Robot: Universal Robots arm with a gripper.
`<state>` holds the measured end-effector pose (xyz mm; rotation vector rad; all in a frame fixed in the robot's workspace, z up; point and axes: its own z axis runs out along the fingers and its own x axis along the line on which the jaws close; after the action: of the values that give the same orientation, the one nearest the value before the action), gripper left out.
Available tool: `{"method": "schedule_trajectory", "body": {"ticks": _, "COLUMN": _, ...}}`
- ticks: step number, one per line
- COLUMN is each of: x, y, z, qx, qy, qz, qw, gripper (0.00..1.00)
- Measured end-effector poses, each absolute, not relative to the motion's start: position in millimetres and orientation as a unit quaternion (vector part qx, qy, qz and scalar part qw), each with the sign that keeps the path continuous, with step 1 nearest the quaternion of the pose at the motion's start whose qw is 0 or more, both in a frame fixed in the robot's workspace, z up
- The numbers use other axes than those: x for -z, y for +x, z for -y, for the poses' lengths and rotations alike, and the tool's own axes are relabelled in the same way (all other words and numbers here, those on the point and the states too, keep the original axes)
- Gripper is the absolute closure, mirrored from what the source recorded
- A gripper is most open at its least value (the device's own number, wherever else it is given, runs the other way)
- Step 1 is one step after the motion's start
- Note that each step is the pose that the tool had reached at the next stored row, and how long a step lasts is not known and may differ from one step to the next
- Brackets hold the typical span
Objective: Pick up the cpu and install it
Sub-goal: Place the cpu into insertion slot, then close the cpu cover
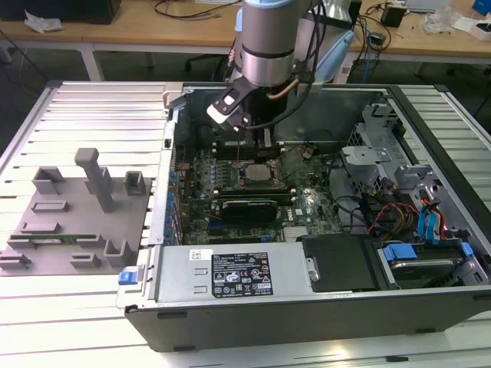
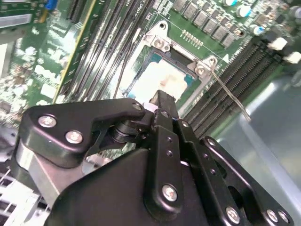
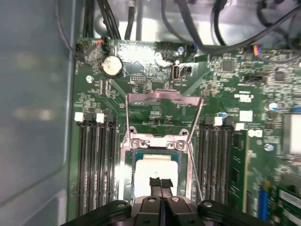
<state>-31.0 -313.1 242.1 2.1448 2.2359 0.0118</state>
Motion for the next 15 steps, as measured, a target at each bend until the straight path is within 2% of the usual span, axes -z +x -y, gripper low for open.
{"method": "schedule_trajectory", "body": {"ticks": 5, "x": -263, "y": -31, "z": 313, "qx": -0.004, "qy": 0.692, "qz": -0.722, "qw": 0.022, "gripper": 0.89}}
{"method": "schedule_trajectory", "body": {"ticks": 15, "x": -263, "y": -31, "z": 313, "qx": -0.004, "qy": 0.692, "qz": -0.721, "qw": 0.022, "gripper": 0.89}}
